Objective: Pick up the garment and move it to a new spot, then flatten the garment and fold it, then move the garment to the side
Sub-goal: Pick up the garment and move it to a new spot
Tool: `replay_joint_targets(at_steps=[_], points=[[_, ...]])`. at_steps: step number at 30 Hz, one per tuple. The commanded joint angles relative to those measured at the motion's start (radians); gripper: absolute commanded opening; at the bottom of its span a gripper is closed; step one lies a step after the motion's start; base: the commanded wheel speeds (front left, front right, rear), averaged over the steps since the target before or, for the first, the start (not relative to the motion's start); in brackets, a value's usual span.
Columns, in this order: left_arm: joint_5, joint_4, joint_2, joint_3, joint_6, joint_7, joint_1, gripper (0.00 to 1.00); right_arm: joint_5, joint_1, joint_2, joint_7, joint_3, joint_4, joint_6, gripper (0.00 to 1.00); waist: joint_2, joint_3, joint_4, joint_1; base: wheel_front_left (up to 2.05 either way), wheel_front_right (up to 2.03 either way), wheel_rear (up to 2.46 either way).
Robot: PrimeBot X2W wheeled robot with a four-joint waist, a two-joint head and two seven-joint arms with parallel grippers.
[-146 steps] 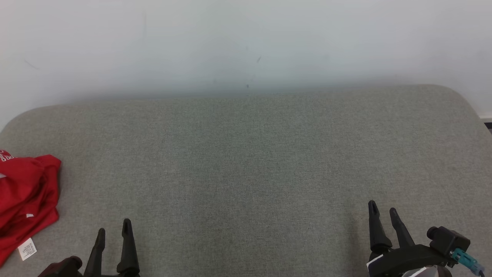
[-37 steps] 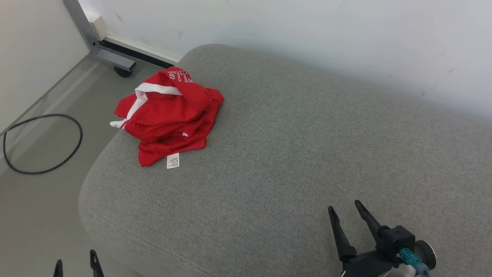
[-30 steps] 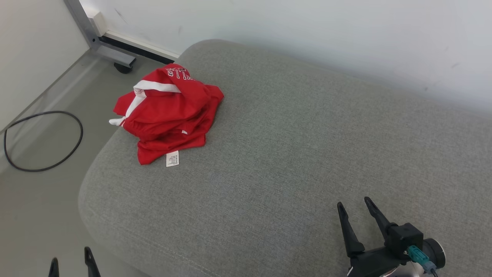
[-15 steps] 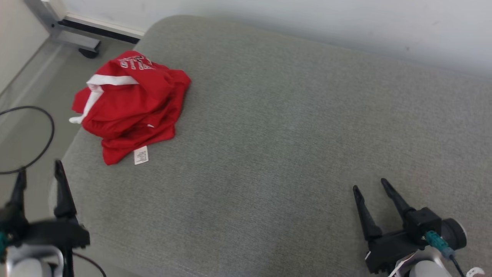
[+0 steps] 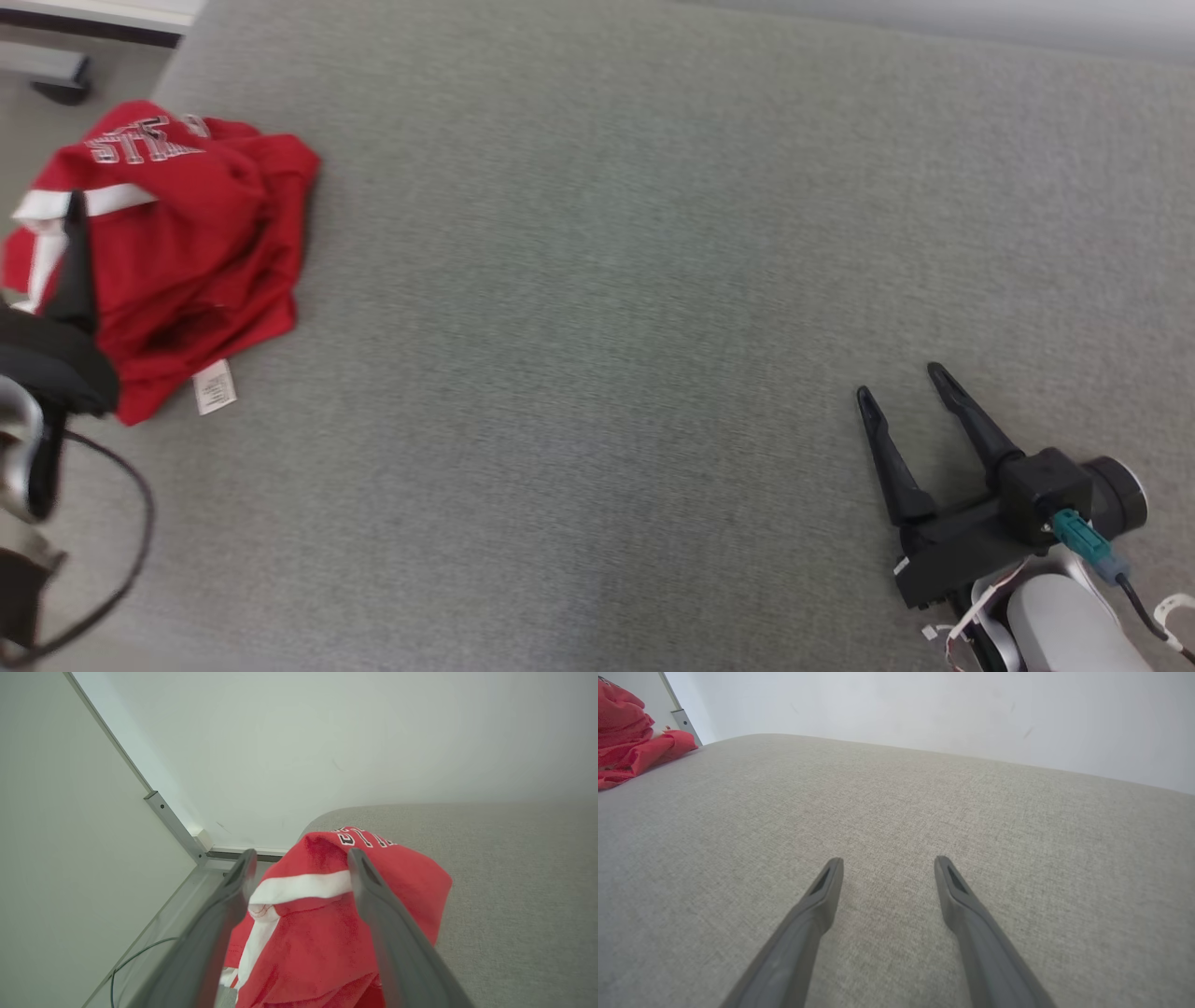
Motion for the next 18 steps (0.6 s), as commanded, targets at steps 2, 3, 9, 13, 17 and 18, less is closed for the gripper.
replay_joint_targets(at_steps=[2,3,9,13,17,18], points=[[-0.06,0.029,0.054,-0.056,0.003,0.039,-0.056,1.0,0.014,0.007,-0.015,0.002,0.007,0.023,0.001,1.0,-0.0001,0.055,-0.061,-0.0002,0.0,0.0,0.0],[-0.087,0.047,0.07,-0.08,0.003,0.071,-0.07,1.0,0.015,0.01,-0.018,0.004,0.011,0.031,0.001,1.0,-0.0001,0.059,-0.068,-0.0002,0.0,0.0,0.0],[-0.168,0.132,0.141,-0.146,0.003,0.176,-0.13,1.0,0.038,0.005,-0.036,0.007,0.038,0.056,-0.001,1.0,-0.0001,0.089,-0.114,-0.0002,0.0,0.0,0.0],[-0.198,0.222,0.137,-0.138,0.008,0.209,-0.139,1.0,0.051,0.0,-0.052,0.009,0.046,0.06,-0.001,1.0,-0.0001,0.111,-0.141,-0.0002,0.0,0.0,0.0],[-0.206,0.302,0.117,-0.142,0.007,0.218,-0.147,1.0,0.06,0.006,-0.066,0.013,0.033,0.07,-0.003,1.0,-0.0001,0.127,-0.151,-0.0002,0.0,0.0,0.0],[-0.211,0.317,0.112,-0.143,0.007,0.218,-0.15,1.0,0.061,0.01,-0.069,0.014,0.03,0.072,-0.003,1.0,-0.0001,0.128,-0.151,-0.0002,0.0,0.0,0.0]])
